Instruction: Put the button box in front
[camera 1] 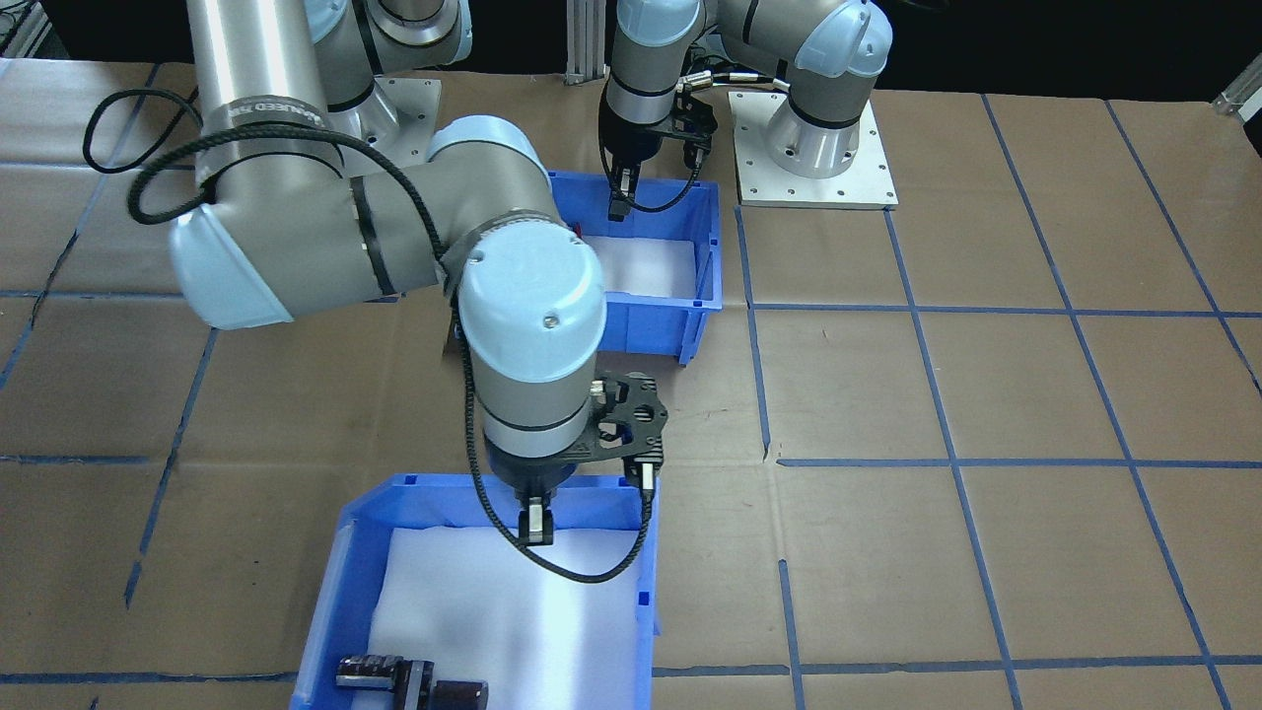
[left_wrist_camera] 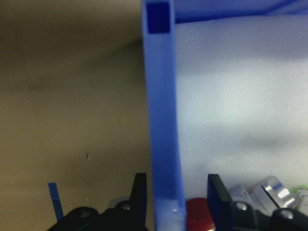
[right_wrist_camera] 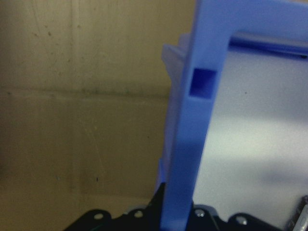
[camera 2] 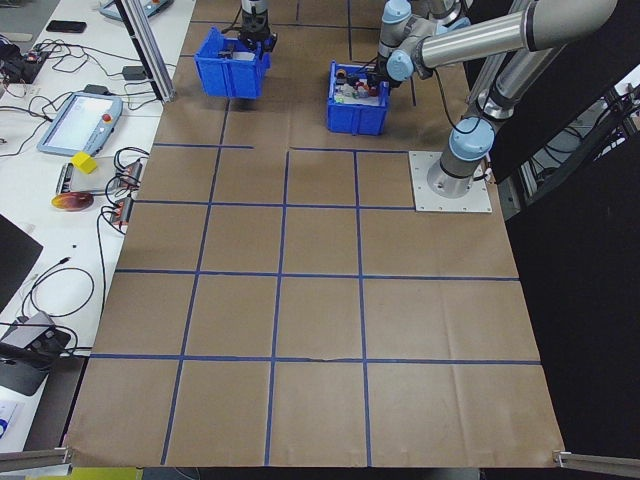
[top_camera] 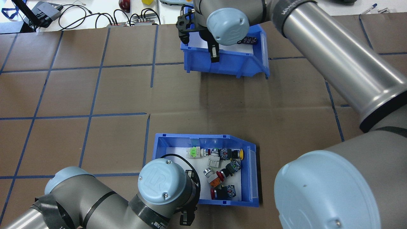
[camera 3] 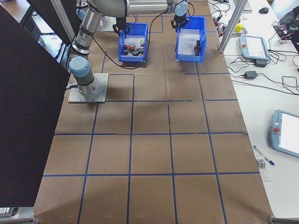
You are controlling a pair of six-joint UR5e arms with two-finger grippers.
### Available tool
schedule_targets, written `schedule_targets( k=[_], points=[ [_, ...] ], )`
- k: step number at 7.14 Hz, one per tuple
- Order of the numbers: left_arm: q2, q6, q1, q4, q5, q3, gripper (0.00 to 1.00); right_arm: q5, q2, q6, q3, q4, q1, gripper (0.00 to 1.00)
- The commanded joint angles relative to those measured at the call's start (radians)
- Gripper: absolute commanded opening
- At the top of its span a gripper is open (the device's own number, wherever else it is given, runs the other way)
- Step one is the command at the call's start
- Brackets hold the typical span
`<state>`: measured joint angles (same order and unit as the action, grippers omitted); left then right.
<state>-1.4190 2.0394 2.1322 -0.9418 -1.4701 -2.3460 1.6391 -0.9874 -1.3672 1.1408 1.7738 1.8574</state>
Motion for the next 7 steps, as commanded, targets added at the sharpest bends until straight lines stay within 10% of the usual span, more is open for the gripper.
schedule_targets(
  k=[1,7],
  points=[
    [0.005,0.004,0.0,0.001,0.002,-0.001,0.02,0.042,-0.054,-0.178,0.078,-0.002,-0.119,0.03],
    [0.002,-0.115,-0.142,-0.02,-0.101,0.198,0.0,0.166,-0.327,-0.352,0.434,0.052,-0.348,0.03]
  ],
)
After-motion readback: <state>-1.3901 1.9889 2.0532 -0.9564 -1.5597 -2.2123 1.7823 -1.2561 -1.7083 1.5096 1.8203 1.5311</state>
